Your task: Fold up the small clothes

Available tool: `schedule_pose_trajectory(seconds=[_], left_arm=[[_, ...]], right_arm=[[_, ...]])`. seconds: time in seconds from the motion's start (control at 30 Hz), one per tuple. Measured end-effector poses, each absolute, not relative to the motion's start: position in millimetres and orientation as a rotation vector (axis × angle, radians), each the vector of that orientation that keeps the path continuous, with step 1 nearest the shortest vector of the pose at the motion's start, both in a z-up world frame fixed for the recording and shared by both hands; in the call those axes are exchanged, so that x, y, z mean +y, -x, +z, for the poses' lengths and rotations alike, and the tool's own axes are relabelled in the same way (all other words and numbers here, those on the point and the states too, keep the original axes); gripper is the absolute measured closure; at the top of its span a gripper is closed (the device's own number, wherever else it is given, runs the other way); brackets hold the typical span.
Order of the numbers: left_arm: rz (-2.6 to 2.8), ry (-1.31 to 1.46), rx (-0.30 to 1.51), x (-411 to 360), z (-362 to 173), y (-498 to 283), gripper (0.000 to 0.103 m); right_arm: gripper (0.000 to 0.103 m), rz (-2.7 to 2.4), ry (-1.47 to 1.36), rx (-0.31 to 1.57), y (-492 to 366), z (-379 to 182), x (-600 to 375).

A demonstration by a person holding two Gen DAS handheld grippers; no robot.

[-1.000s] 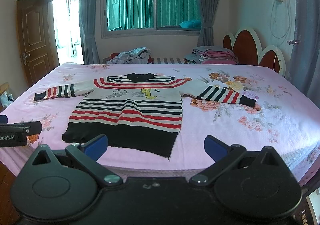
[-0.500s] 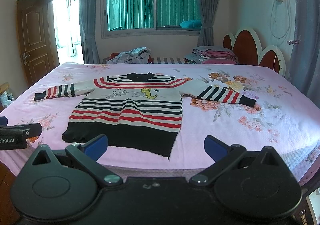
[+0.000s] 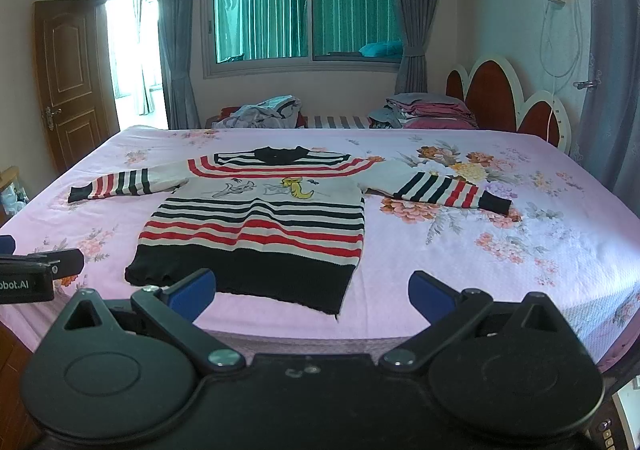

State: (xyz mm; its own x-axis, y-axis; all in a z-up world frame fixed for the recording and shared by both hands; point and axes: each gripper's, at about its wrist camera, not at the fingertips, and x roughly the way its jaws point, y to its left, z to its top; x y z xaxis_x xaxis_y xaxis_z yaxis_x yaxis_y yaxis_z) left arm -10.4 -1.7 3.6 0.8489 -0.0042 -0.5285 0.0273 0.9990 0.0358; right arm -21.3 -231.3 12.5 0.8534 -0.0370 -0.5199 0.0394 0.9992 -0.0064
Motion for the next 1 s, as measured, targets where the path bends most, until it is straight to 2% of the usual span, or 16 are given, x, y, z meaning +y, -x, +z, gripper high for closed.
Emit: schedule_pose_trajectory(seconds=[1.0], left_arm=[[-0.013, -0.043, 0.556, -1.7, 2.8, 10.4, 0.0]], right_arm=[[0.0, -0.037, -0.001, 0.543, 19.7, 15.5, -230.0]])
